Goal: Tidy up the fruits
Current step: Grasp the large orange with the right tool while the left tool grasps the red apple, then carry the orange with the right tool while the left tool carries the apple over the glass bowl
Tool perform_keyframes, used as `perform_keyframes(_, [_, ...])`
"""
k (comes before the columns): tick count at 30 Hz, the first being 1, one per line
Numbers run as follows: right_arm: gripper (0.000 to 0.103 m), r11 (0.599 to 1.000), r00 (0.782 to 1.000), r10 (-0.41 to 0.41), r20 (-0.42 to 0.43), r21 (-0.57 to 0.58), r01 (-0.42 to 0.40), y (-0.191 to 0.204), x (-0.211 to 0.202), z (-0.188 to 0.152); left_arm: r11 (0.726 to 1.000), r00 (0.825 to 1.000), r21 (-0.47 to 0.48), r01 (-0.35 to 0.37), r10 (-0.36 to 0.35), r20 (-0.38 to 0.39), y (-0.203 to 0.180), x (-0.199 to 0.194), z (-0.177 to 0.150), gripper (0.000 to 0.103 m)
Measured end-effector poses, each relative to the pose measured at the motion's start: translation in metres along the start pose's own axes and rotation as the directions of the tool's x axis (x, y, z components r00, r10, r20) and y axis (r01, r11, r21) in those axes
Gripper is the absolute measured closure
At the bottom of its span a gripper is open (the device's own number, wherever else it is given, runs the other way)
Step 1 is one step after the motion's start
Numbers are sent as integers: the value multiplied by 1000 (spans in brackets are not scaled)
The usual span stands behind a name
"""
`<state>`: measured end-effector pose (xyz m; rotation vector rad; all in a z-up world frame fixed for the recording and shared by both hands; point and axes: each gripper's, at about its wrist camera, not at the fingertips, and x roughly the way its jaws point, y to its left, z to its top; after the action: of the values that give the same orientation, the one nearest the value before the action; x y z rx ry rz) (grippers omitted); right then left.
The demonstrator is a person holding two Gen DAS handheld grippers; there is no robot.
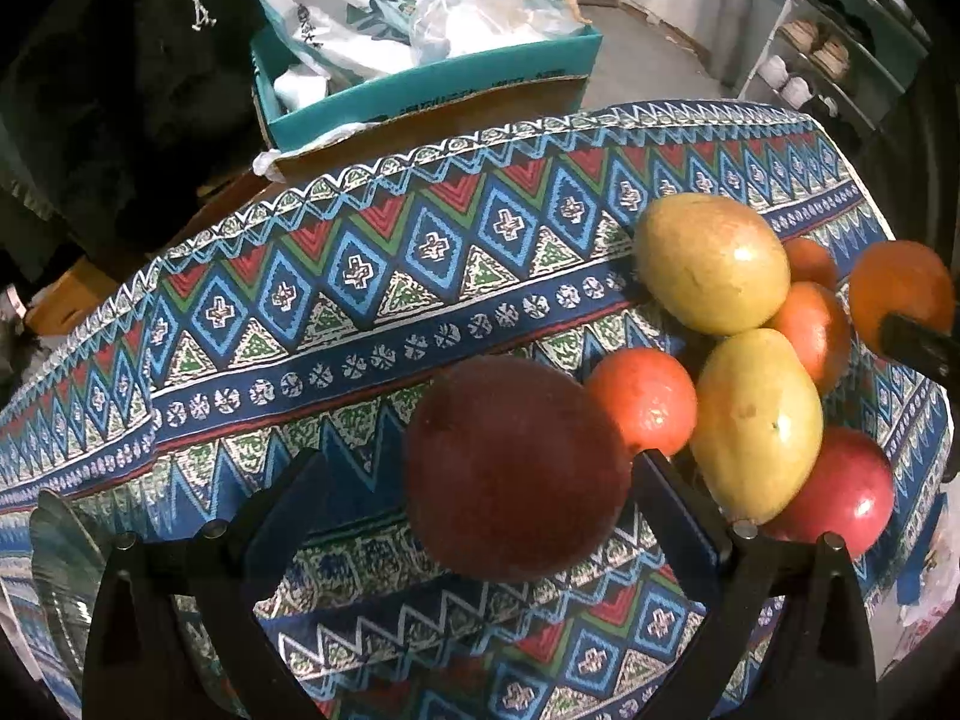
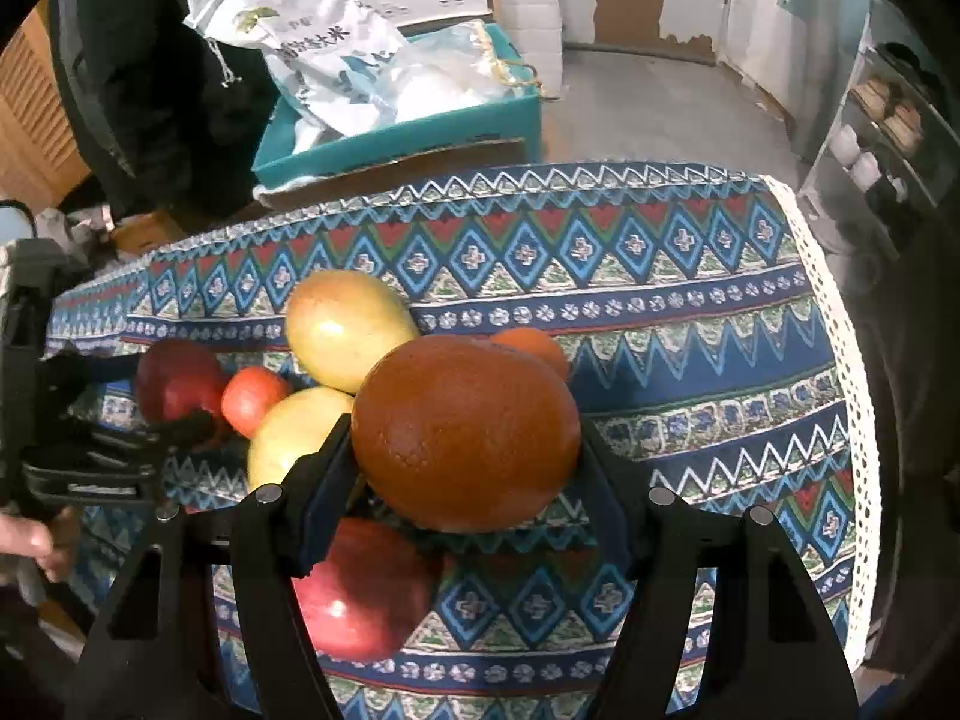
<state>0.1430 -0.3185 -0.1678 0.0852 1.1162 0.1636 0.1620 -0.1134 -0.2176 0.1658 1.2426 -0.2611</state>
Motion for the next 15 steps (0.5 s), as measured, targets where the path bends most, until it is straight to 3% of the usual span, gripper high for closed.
perform_keyframes(4, [33,1000,1000,4,1,-7,-4,4,0,0,996,997,-48,79,-78,25,6,2,0,15])
perform_keyframes(8, [33,1000,1000,0,-5,-16,0,8,2,-1,988,988,-50,149,-146,45,5,-2,1,39])
perform_keyframes(15, [33,1000,1000,2,-9,-18,-2,12,1,-3,989,988,-25,145,-143,62,0,-5,-3,39])
